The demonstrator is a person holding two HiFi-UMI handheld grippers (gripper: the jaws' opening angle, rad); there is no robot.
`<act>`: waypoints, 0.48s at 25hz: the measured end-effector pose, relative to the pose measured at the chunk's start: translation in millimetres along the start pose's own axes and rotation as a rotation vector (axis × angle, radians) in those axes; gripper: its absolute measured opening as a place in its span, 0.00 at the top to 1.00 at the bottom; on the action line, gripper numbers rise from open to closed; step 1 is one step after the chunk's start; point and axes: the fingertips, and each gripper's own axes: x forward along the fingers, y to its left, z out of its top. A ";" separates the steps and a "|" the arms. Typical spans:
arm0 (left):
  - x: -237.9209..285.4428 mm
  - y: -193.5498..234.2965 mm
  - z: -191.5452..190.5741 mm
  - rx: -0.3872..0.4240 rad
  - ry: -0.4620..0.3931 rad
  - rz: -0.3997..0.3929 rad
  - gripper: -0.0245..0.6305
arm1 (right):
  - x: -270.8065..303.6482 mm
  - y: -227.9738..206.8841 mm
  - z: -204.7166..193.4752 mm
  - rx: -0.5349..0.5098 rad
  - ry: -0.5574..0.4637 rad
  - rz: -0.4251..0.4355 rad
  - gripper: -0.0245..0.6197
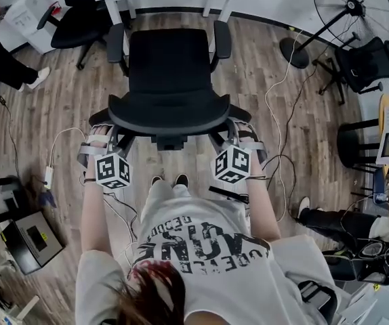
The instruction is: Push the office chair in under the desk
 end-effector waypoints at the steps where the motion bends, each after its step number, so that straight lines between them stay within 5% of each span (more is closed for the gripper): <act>1: -0.3 0.7 -2.3 0.001 -0.003 -0.005 0.67 | 0.4 0.9 2.2 0.001 0.002 0.000 0.66; 12: 0.7 6.6 -13.4 0.015 -0.021 -0.016 0.67 | 7.3 1.1 11.6 0.019 0.022 0.005 0.66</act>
